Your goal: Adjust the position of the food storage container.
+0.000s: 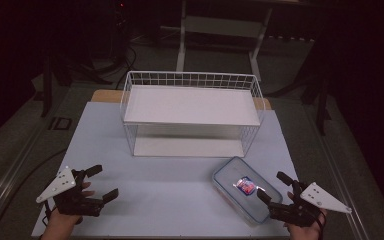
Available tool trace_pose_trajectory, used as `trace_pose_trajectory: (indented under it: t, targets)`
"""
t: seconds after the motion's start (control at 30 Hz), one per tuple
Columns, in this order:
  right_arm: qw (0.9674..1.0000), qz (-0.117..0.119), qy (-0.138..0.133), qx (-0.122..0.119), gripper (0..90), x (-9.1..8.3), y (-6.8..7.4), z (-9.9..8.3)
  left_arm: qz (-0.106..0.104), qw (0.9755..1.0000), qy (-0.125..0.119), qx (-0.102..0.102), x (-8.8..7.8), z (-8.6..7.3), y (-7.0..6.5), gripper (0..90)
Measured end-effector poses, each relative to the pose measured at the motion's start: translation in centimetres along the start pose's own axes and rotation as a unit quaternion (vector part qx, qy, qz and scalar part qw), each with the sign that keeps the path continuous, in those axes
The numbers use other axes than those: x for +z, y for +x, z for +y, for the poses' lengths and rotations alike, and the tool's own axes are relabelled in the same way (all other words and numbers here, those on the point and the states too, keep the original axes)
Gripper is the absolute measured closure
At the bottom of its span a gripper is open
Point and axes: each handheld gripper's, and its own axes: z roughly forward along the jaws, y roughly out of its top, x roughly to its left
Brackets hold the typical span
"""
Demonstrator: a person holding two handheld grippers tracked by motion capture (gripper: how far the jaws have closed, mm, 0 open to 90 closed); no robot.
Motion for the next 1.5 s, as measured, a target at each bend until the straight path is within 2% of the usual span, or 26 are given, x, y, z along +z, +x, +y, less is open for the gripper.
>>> trace_pose_trajectory:
  t: [0.1, 0.23, 0.37, 0.5, 0.6, 0.67, 0.7, 0.73, 0.77, 0.8, 0.83, 0.87, 0.9, 0.97, 1.0, 1.3, 1.4, 1.5]
  targets:
    - [0.9999, -0.003, -0.01, 0.009, 10.6, -0.1, 0.4, 0.6, -0.001, 1.0, 0.0, 0.002, 0.0, 0.0, -0.1, 0.5]
    - [0.9999, -0.005, -0.01, 0.002, 10.6, -0.3, 1.1, 1.2, -0.002, 1.0, -0.003, 0.0, 0.0, 0.1, 0.0, 0.4]
    - [1.0, -0.005, 0.004, -0.001, 12.8, -0.6, 1.5, 1.3, -0.001, 1.0, -0.003, 0.0, -0.1, 0.1, 0.0, 0.4]
    - [0.9991, -0.016, 0.038, 0.006, 22.8, -1.4, 1.4, 0.8, -0.003, 1.0, -0.001, -0.001, 0.0, 0.1, 0.0, 0.4]
    - [0.9983, -0.023, 0.053, 0.011, 31.8, -2.0, 1.0, 0.1, -0.003, 1.0, 0.0, 0.001, 0.0, 0.1, 0.0, 0.4]
    - [0.9976, -0.024, 0.064, 0.012, 42.5, -2.4, 0.8, -0.5, -0.002, 1.0, 0.0, 0.003, 0.1, 0.1, 0.0, 0.4]
    - [0.9976, -0.024, 0.064, 0.012, 42.5, -2.4, 0.8, -0.5, -0.002, 1.0, 0.0, 0.003, 0.1, 0.1, 0.0, 0.4]
    - [0.9967, -0.028, 0.074, 0.016, 53.2, -2.8, 0.6, -1.0, -0.002, 1.0, 0.001, 0.003, 0.1, 0.0, 0.0, 0.4]
    - [0.9961, -0.03, 0.081, 0.016, 59.6, -3.0, 0.4, -1.3, -0.003, 1.0, 0.002, 0.002, 0.1, 0.0, 0.0, 0.4]
    - [0.9961, -0.03, 0.081, 0.016, 59.6, -3.0, 0.4, -1.3, -0.003, 1.0, 0.002, 0.002, 0.1, 0.0, 0.0, 0.4]
    - [0.9956, -0.034, 0.086, 0.014, 65.9, -3.2, 0.3, -1.5, -0.003, 1.0, 0.002, 0.002, 0.1, 0.0, 0.0, 0.4]
    - [0.9943, -0.03, 0.1, 0.022, 77.1, -3.5, -0.1, -2.1, -0.002, 1.0, 0.002, 0.002, 0.1, 0.1, 0.0, 0.4]
    - [0.9934, -0.032, 0.107, 0.023, 82.7, -3.6, -0.3, -2.3, -0.002, 1.0, 0.002, 0.002, 0.1, 0.1, 0.0, 0.4]
    - [0.9925, -0.031, 0.116, 0.024, 85.7, -3.7, -0.5, -2.6, -0.002, 1.0, 0.002, 0.002, 0.1, 0.1, 0.0, 0.4]
    - [0.9903, -0.037, 0.132, 0.023, 89.5, -4.0, -0.7, -3.1, -0.002, 1.0, 0.002, 0.003, 0.1, 0.1, 0.0, 0.4]
    - [0.9841, -0.055, 0.164, 0.041, 89.9, -4.1, -1.8, -4.9, -0.001, 1.0, 0.006, 0.007, 0.2, 0.1, -0.1, 0.4]
    - [0.983, -0.055, 0.171, 0.038, 89.9, -3.9, -1.9, -5.2, -0.002, 1.0, 0.005, 0.007, 0.1, 0.1, -0.1, 0.5]
    - [0.9826, -0.064, 0.168, 0.046, 89.9, -3.9, -2.3, -5.4, -0.002, 1.0, 0.005, 0.006, 0.1, 0.1, -0.1, 0.4]
